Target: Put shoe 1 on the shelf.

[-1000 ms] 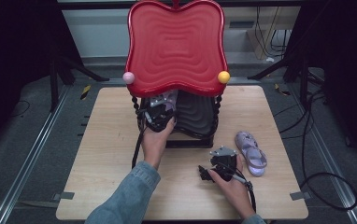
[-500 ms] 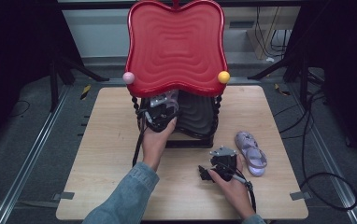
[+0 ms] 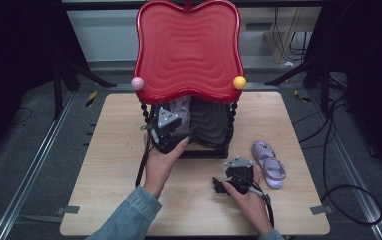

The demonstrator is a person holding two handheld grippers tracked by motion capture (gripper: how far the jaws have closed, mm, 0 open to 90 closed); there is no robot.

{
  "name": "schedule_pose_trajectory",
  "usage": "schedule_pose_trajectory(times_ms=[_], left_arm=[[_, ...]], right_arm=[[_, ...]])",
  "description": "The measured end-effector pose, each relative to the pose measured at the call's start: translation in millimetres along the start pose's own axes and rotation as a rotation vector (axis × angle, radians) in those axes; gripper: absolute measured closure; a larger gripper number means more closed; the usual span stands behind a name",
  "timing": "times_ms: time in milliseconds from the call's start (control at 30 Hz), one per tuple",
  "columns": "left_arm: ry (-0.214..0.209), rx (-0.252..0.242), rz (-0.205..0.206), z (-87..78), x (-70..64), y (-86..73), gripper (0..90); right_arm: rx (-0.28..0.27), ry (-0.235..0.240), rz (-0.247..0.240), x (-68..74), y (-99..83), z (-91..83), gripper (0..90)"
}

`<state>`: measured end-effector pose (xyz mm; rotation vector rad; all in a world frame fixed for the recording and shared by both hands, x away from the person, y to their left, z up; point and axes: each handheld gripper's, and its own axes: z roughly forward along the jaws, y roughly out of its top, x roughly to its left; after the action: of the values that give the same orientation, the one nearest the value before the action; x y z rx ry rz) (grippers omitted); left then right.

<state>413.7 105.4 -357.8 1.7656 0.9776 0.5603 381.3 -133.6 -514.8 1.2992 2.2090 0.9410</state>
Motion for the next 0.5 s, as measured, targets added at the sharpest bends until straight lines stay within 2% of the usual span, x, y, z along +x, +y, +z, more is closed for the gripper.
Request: schedule_pose_trajectory(times_ms=[133, 233, 300, 333, 400, 500], left_arm=[[-0.006, 0.0, 0.025, -15.7, -3.1, -8.6, 32.2], [-0.032, 0.017, 0.03, -26.1, -2.6, -18.4, 27.9], [-0.048, 0.025, 0.035, -34.8, 0.1, -27.9, 25.1], [-0.054, 0.031, 0.035, -38.0, 2.1, -31.6, 24.4], [-0.058, 0.04, 0.017, -45.4, 8.9, -42.3, 21.9], [-0.044, 0.059, -0.016, -58.2, 24.5, -58.8, 18.6]], right_arm=[[0.0, -0.002, 0.001, 0.0, 0.1, 0.0, 0.7], [0.0, 0.0, 0.008, 0.3, 0.1, -0.3, 1.1], [-0.002, -0.01, 0.004, -0.8, 0.3, -1.8, 8.4], [0.0, -0.018, 0.016, -0.5, 1.3, -4.9, 13.8], [-0.004, -0.014, 0.016, 0.0, 3.6, -12.3, 13.8], [-0.021, -0.015, -0.027, 2.2, 11.3, -37.0, 19.5]])
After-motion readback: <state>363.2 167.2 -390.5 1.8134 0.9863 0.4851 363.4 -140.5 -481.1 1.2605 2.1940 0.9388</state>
